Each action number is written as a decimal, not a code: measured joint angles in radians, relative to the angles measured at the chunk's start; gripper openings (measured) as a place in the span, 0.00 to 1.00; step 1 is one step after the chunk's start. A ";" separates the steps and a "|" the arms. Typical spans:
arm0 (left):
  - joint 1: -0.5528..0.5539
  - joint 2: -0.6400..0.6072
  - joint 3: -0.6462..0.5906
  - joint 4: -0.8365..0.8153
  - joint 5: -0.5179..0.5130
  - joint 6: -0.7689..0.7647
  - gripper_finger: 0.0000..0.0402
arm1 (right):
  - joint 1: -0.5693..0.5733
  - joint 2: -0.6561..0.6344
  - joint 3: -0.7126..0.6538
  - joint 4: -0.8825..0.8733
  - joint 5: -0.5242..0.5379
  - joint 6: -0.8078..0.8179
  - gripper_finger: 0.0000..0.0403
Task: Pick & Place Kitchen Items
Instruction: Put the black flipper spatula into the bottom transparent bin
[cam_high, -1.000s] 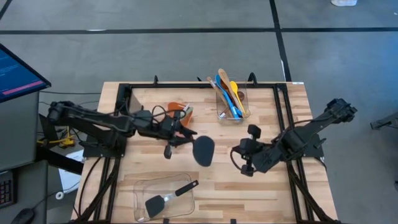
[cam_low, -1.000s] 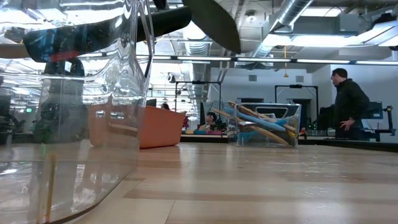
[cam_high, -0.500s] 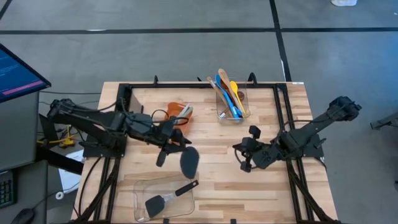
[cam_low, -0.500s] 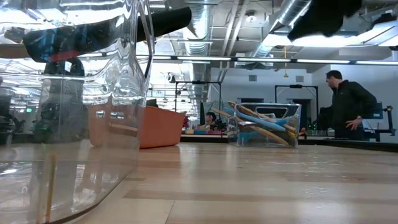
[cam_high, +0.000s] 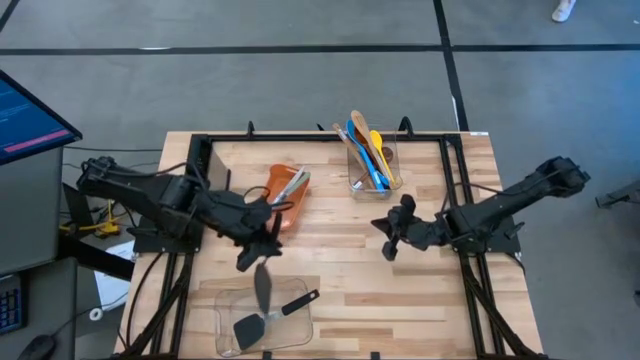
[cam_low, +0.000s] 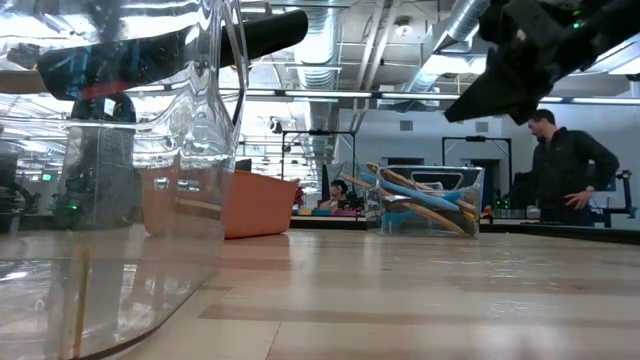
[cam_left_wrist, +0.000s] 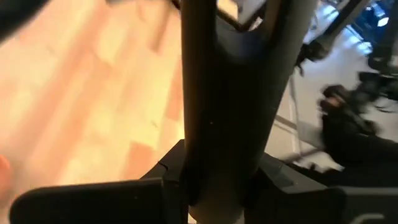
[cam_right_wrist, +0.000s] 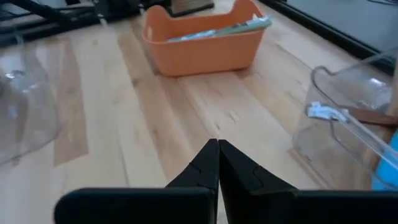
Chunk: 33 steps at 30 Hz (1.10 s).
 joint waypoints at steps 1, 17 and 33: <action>-0.005 0.000 0.000 -0.008 0.026 -0.037 0.20 | -0.010 0.002 -0.003 0.001 -0.002 0.000 0.00; -0.102 0.205 -0.005 -0.159 0.078 -0.173 0.20 | -0.054 0.008 -0.002 0.092 -0.050 -0.079 0.00; -0.140 0.326 -0.005 -0.212 0.098 -0.286 0.20 | -0.053 0.009 -0.002 0.091 -0.054 -0.080 0.00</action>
